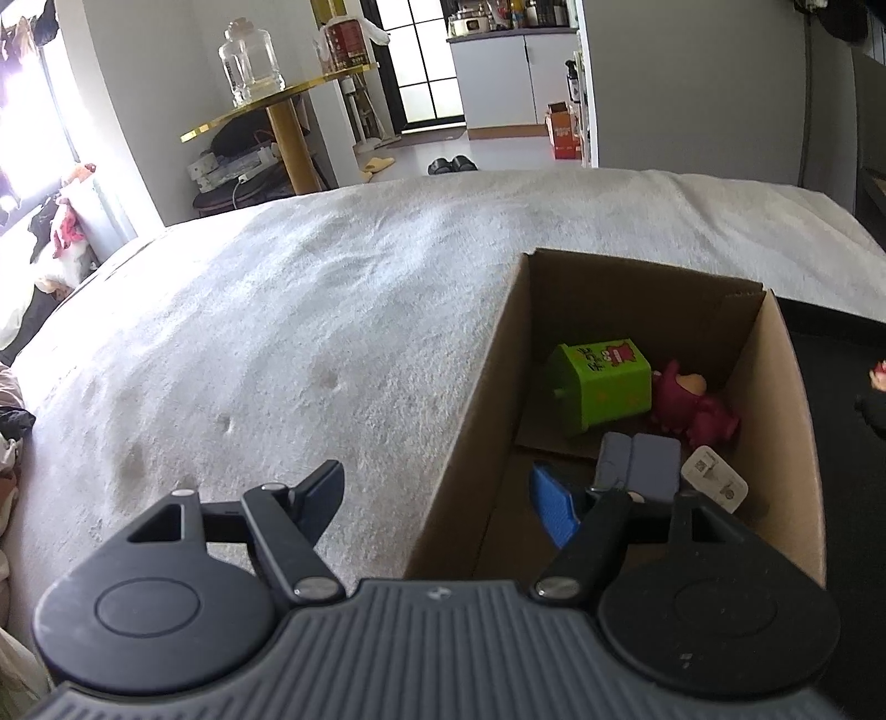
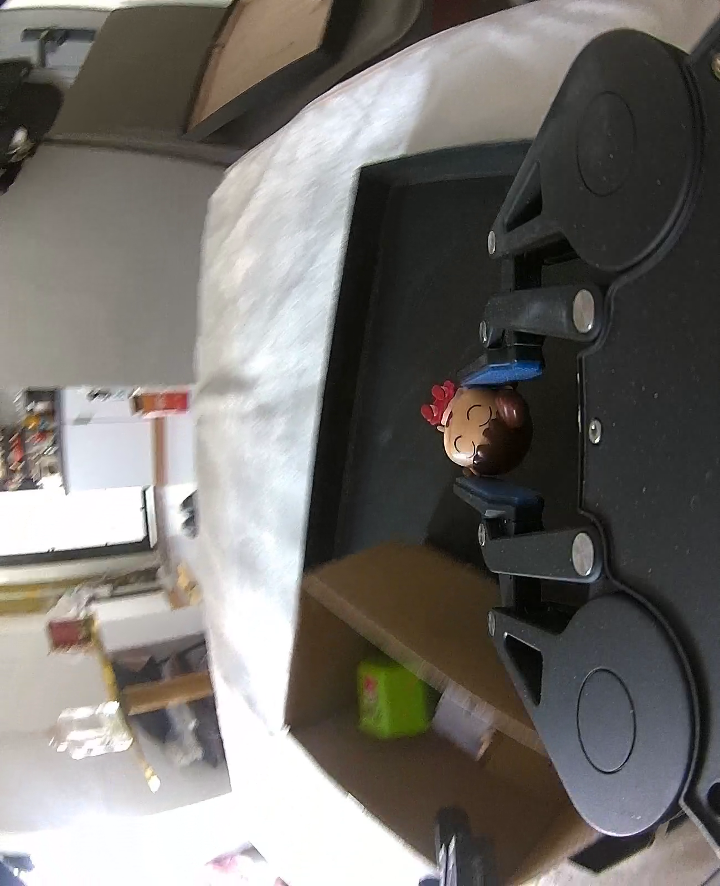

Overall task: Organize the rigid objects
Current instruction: 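Carry the doll figure into the cardboard box and open the right gripper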

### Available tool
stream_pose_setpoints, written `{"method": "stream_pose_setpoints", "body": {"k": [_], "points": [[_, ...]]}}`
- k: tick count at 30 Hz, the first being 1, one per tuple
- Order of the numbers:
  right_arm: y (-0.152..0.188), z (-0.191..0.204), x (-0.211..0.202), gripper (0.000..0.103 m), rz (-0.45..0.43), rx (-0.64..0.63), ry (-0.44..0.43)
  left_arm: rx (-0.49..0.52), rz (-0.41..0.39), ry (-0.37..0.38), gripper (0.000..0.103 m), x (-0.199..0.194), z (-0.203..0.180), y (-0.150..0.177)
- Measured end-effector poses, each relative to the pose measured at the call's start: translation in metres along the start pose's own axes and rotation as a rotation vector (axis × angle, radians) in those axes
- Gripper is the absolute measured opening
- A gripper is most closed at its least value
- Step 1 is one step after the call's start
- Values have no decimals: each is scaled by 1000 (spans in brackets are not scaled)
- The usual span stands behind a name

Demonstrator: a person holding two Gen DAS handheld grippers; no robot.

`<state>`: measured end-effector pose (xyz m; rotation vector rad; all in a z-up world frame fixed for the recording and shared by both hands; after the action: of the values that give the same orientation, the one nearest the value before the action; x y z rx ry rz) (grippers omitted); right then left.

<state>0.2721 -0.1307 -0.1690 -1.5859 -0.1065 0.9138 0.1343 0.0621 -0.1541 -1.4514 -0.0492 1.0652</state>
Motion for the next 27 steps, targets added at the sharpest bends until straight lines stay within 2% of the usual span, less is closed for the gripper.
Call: {"method": "stream_pose_setpoints", "body": {"k": [4, 9, 14, 27], "points": [[-10, 13, -5, 35, -58, -26, -35, -4, -15, 4, 72, -2, 5, 1], [-20, 24, -9, 35, -111, 6, -90, -17, -25, 24, 67, -2, 11, 2], [-26, 35, -12, 35, -145, 11, -135, -32, -11, 57, 46, 0, 15, 6], [-27, 73, -13, 35, -165, -7, -240, -65, -15, 154, 16, 3, 20, 12]]}}
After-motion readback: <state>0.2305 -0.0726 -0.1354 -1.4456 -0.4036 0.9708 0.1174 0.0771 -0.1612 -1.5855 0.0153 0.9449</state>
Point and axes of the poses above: each gripper's, at about its wrist camera, not at the fingertips, and x roughly the way its jaws point, z to its left, y to its underside, the point moved 3 cm from there along x, roughly the way its jaws point, and after that the axes turned 10 degrees about -z, right-handed, at the moved point
